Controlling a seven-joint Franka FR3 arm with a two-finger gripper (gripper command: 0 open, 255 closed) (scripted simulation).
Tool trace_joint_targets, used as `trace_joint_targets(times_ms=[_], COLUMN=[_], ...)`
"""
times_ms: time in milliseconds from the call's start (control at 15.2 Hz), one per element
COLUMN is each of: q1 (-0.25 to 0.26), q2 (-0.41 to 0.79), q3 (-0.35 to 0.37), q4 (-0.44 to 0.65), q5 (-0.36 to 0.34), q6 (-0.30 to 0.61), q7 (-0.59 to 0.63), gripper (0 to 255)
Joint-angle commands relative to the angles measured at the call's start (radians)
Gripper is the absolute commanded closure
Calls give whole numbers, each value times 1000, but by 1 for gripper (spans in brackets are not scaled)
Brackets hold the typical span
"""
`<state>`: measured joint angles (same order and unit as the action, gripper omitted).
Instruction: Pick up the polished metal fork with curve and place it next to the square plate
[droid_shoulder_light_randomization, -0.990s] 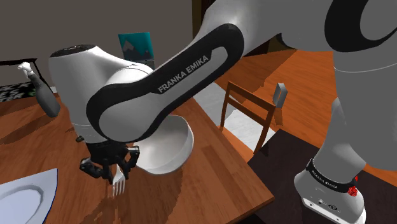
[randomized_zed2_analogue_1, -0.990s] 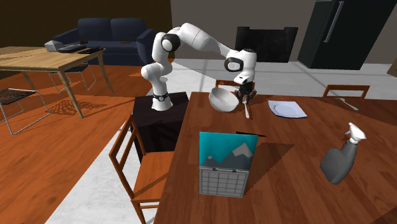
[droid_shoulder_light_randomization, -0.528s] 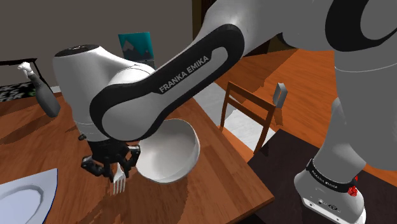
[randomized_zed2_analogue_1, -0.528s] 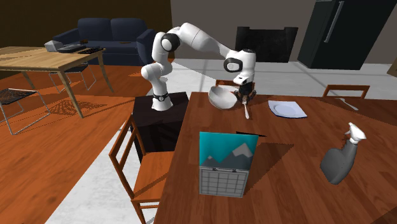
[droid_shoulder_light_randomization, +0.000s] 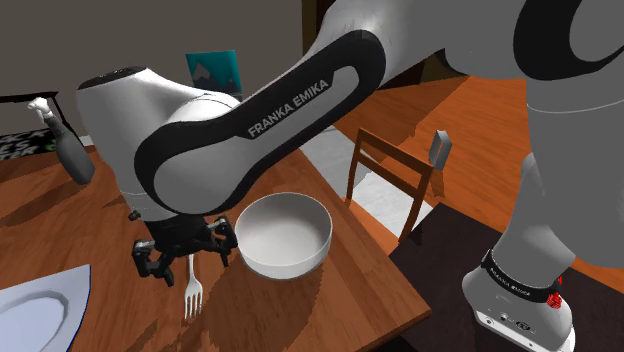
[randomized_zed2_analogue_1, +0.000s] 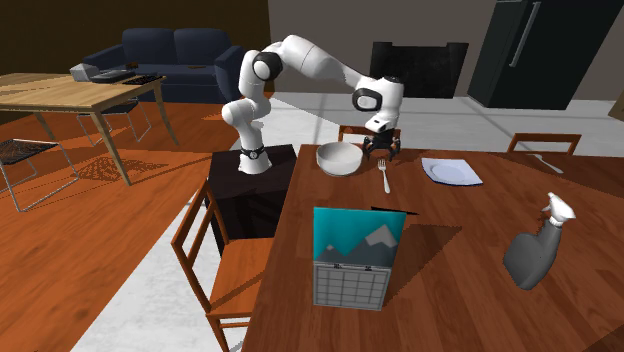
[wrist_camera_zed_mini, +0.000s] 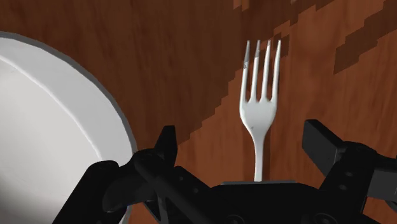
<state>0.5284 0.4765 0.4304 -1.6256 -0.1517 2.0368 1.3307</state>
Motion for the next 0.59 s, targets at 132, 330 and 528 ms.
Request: trace_joint_targets(times_ms=[132, 330, 528], q1=[-4, -4, -4], q2=[-18, -18, -18], q3=[4, 4, 4], q4=[49, 49, 49], q5=[11, 11, 11], q6=[-81, -81, -81], q7=[-9, -9, -9], gripper=[0, 0, 0])
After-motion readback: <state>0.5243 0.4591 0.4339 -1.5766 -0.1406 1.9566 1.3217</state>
